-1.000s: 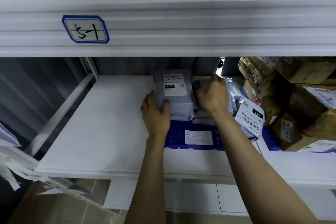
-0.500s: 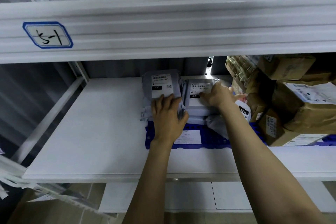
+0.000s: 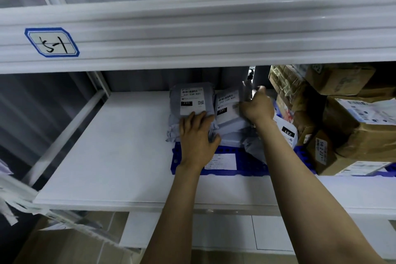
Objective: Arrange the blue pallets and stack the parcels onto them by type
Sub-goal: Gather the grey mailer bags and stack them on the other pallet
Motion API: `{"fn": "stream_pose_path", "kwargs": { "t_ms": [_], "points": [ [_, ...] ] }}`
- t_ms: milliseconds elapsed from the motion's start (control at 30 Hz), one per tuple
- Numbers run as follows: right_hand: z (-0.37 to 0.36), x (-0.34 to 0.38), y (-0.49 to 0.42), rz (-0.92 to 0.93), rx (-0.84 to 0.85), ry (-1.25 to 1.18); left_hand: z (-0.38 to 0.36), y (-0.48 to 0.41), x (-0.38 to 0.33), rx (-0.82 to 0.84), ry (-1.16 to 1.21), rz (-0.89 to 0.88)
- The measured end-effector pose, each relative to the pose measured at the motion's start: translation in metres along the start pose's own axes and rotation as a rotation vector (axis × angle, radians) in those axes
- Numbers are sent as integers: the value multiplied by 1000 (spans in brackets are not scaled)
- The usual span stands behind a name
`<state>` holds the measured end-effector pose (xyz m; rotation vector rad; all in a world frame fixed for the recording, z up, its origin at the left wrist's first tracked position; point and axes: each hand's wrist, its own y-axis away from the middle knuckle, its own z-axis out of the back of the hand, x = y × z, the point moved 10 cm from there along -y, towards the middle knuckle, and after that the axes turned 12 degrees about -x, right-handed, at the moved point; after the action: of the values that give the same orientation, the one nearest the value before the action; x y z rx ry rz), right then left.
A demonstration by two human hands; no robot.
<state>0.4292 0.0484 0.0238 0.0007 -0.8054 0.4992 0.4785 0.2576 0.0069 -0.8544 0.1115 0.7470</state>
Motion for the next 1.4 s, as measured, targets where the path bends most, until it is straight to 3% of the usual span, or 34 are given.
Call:
{"fn": "stream_pose_path", "kwargs": {
  "t_ms": [167, 400, 467, 600, 700, 800, 900, 1067, 1200, 1333, 1400],
  "points": [
    [17, 11, -5, 3, -136, -211, 2, 1, -2, 8, 26, -2],
    [94, 21, 9, 78, -494, -431, 3, -2, -2, 59, 79, 20],
    [98, 21, 14, 61, -480, -487, 3, -4, 0, 80, 164, 87],
    [76, 18, 23, -54, -329, -630, 22, -6, 4, 26, 682, 481],
    [57, 19, 37, -99, -244, -638, 35, -6, 10, -12, 817, 682],
    [40, 24, 50, -95, -192, -658, 44, -10, 16, -46, 951, 744],
    [20, 36, 61, -40, -94, -624, 54, -11, 28, -84, 887, 688],
    [0, 44, 73, 25, 47, -558, 58, -3, 66, -252, 761, 790],
    [22, 32, 68, 128, -110, -436, 57, -3, 78, -297, 622, 806],
    [57, 6, 59, 132, -291, -71, 57, -8, 78, -315, 473, 724],
    [58, -9, 55, 84, -257, 116, 57, -8, 79, -318, 317, 686]
  ]
}}
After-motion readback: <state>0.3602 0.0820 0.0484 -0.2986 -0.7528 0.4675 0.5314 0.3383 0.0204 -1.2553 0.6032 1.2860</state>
